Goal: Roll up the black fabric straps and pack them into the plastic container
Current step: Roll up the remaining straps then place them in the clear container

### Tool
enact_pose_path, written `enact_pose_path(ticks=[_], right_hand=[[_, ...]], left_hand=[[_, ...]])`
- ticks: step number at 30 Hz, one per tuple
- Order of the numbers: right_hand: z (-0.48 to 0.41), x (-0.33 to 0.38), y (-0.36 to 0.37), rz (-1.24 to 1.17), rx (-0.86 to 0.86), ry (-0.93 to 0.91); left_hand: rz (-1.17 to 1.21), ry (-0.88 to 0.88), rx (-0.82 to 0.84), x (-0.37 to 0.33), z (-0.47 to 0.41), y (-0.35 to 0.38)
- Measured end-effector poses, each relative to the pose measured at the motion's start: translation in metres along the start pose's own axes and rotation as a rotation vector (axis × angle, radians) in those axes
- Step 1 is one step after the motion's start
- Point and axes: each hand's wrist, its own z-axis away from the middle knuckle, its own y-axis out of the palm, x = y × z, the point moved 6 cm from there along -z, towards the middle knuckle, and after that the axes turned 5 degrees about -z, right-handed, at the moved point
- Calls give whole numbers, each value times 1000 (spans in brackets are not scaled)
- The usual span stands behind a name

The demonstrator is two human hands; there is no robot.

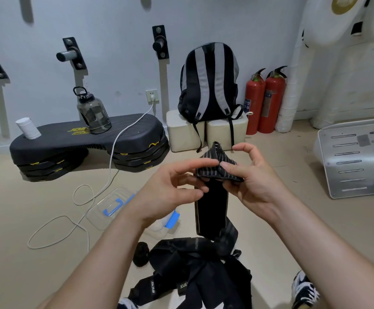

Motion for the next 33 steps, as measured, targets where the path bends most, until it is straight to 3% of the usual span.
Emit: enact_pose_path(ticks=[4,9,13,19,28,33], right_hand=[[2,-3,4,-43,3,15],[5,-6,5,-66,-10,20],[5,-9,5,-115,-40,17],[5,-11,14,-133,77,31],[12,-2,19,139,229,-62],[13,-2,19,223,201,-90]], left_hand=[[11,11,-126,-3,-3,5],[52,-9,-123,3,-8,9],[82,50,-229,0,-10,6],[-36,81,-316,-2,-10,0],[-56,-61,-343,14,-14,-10],[8,-100,-356,15,-12,-8]])
